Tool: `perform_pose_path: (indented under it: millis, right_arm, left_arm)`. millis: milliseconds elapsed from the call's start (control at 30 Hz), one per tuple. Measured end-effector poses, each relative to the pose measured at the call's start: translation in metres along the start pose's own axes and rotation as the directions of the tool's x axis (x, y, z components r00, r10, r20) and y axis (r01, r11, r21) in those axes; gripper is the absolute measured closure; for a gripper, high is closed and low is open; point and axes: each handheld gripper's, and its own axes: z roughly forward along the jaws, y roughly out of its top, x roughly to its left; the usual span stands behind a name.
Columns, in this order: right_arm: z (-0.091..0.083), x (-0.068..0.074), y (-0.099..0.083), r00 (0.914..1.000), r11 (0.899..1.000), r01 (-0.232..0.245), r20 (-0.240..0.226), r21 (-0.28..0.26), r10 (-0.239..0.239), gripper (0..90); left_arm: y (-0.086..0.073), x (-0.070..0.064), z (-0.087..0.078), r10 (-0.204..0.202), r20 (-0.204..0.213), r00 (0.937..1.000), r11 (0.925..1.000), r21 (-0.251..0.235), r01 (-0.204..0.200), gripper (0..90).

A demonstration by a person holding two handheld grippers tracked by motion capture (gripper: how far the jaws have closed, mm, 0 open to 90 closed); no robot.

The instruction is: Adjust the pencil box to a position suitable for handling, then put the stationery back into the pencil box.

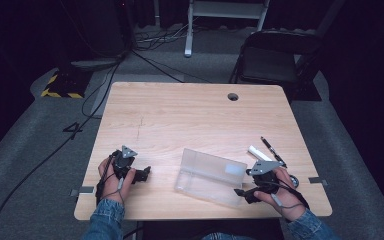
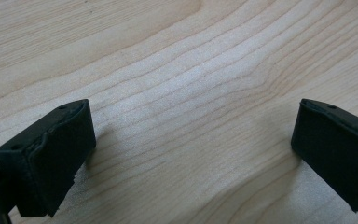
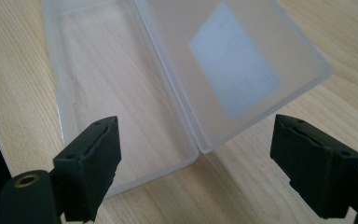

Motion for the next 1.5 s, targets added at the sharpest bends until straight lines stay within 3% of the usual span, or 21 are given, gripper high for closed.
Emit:
perform_pose_path:
  millis: [333,633,1033,1300,1400,1500]
  right_arm:
    - [-0.017,-0.012,0.008,0.9992,0.998,-0.026,0.029,-0.065,0.028,16.8]
    - [-0.029,-0.022,0.013,0.9972,0.995,-0.038,0.061,-0.089,0.044,23.4]
    - [-0.044,-0.05,0.021,0.9908,0.99,-0.091,0.089,-0.11,0.101,44.8]
    - [-0.051,-0.075,0.025,0.9786,0.983,-0.124,0.147,-0.137,0.144,52.2]
    - [-0.052,-0.084,0.027,0.9698,0.981,-0.149,0.176,-0.121,0.169,50.6]
    - [-0.048,-0.099,0.026,0.9536,0.977,-0.187,0.219,-0.104,0.206,46.5]
  left_arm:
    - [0.0,0.0,0.0,0.001,0.0,1.0,1.0,0.0,-0.001,0.1]
    - [0.0,0.0,0.0,0.003,-0.001,1.0,1.0,0.001,-0.003,0.4]
    - [0.0,0.0,0.0,0.006,-0.002,1.0,1.0,0.0,-0.006,0.5]
    - [0.0,0.0,0.0,0.0,-0.001,1.0,1.0,0.001,0.0,0.2]
    - [0.0,0.001,0.0,-0.013,-0.012,0.9998,0.9999,0.001,0.013,0.1]
    - [0.001,0.001,0.001,-0.03,-0.026,0.9992,0.9996,-0.003,0.03,0.1]
